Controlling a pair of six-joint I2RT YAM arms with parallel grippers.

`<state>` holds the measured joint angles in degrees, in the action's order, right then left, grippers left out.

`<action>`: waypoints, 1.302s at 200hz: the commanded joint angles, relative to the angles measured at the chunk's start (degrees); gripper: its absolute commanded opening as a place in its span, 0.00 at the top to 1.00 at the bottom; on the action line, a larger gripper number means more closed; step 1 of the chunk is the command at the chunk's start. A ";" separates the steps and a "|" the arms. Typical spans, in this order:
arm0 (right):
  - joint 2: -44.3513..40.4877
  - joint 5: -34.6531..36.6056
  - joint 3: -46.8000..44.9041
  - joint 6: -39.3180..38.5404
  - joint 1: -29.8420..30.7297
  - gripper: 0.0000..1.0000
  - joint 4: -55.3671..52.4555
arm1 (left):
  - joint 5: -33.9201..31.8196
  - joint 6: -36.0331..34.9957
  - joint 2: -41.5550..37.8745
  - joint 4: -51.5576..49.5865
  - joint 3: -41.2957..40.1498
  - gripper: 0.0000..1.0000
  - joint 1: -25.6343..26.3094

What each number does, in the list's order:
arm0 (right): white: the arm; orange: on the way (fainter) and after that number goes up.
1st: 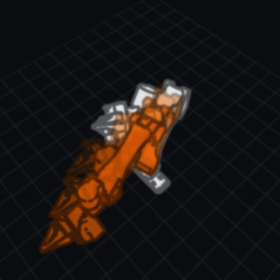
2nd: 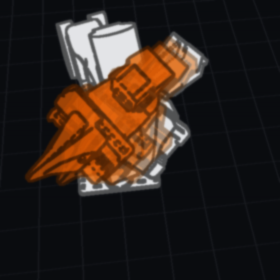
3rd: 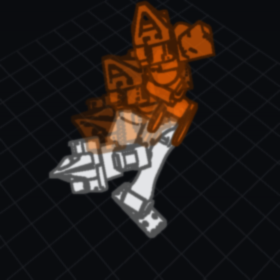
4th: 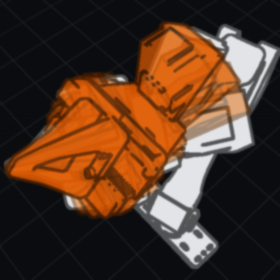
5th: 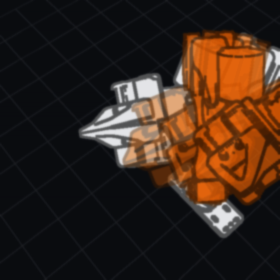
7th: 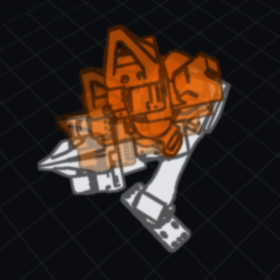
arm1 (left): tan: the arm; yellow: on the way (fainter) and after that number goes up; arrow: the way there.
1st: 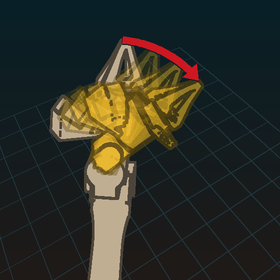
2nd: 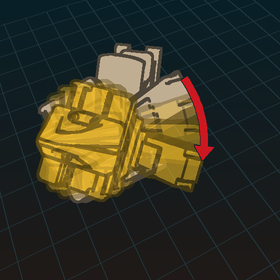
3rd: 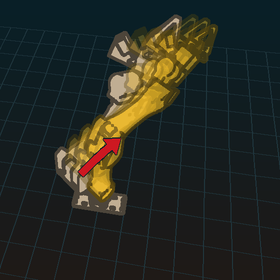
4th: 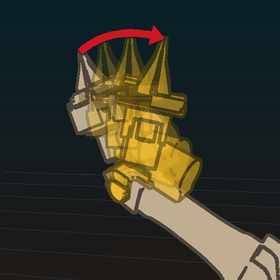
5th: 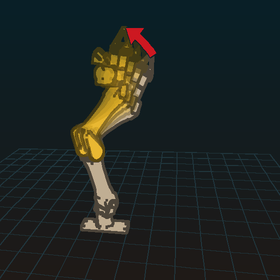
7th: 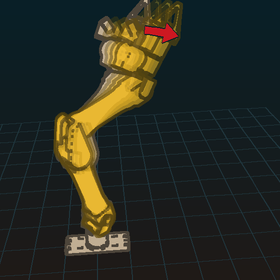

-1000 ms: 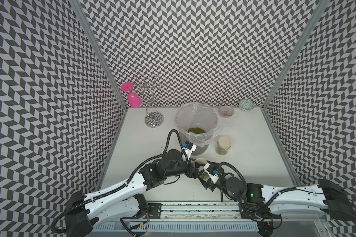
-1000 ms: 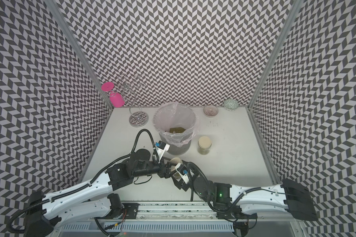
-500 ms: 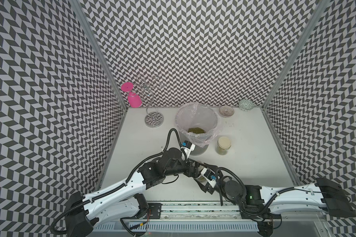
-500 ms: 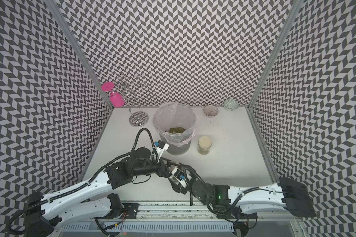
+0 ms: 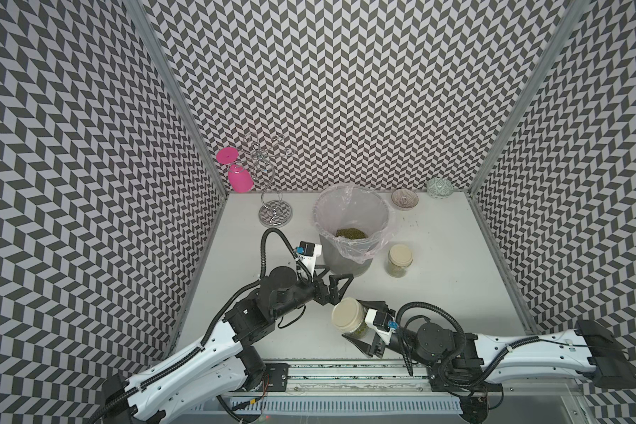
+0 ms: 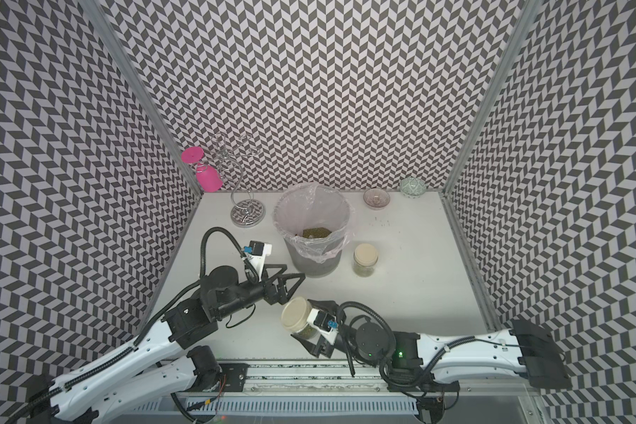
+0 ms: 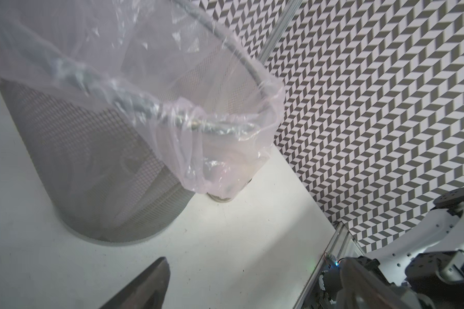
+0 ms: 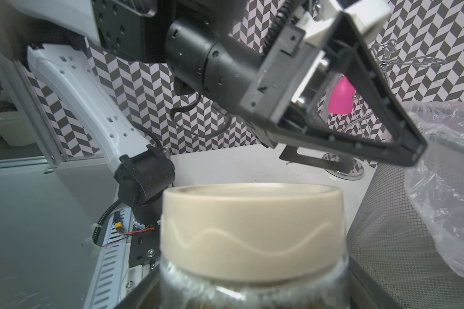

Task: Empty moldy mung beans from jars
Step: Unscrew the lid from the jar.

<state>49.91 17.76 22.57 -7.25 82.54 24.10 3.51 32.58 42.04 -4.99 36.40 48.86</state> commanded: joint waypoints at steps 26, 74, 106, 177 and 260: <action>-7.94 -13.59 -0.04 5.93 -8.34 0.61 4.66 | 9.47 -9.41 -4.25 8.27 -0.78 0.00 -2.09; -14.84 -28.26 -2.75 12.16 -18.16 0.60 7.13 | 32.13 -16.72 -3.72 21.35 -3.60 0.00 -2.48; -16.07 -32.76 -1.84 13.73 -20.18 0.60 6.44 | 40.88 -20.07 0.77 21.69 -1.15 0.00 -2.54; -14.37 -37.03 -0.42 14.88 -20.58 0.60 6.99 | 45.73 -22.33 5.01 24.43 -0.16 0.00 -2.12; -12.73 -37.54 0.24 14.62 -20.51 0.60 8.28 | 47.09 -22.92 9.70 24.51 1.40 0.00 1.27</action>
<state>37.58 -19.05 19.79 7.11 62.11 24.58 49.08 10.68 50.96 18.13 36.12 49.56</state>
